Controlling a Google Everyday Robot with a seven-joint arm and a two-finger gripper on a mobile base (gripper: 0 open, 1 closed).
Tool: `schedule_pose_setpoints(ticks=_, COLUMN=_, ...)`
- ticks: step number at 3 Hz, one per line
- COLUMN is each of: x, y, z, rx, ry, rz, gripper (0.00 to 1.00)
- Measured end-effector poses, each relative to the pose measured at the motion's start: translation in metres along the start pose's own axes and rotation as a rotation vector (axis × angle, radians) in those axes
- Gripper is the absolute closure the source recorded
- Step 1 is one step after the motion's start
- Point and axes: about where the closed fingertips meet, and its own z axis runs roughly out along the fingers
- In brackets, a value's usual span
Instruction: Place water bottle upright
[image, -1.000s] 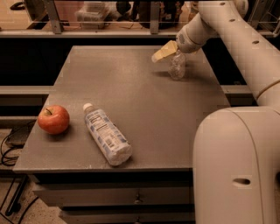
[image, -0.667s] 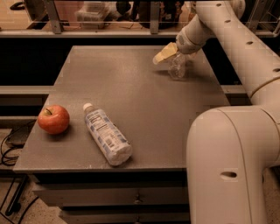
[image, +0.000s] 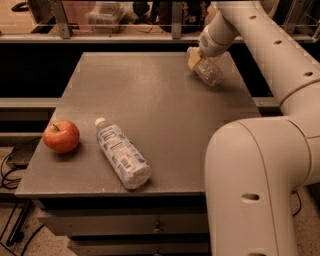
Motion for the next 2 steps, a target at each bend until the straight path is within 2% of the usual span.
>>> schedule_pose_setpoints(ticks=1, x=-0.003, y=0.006, z=-0.01, rx=0.01, ry=0.01, rz=-0.042, gripper=0.85)
schedule_pose_setpoints(ticks=2, x=-0.005, y=0.02, z=-0.029, rx=-0.024, ry=0.002, rz=-0.1, gripper=1.0)
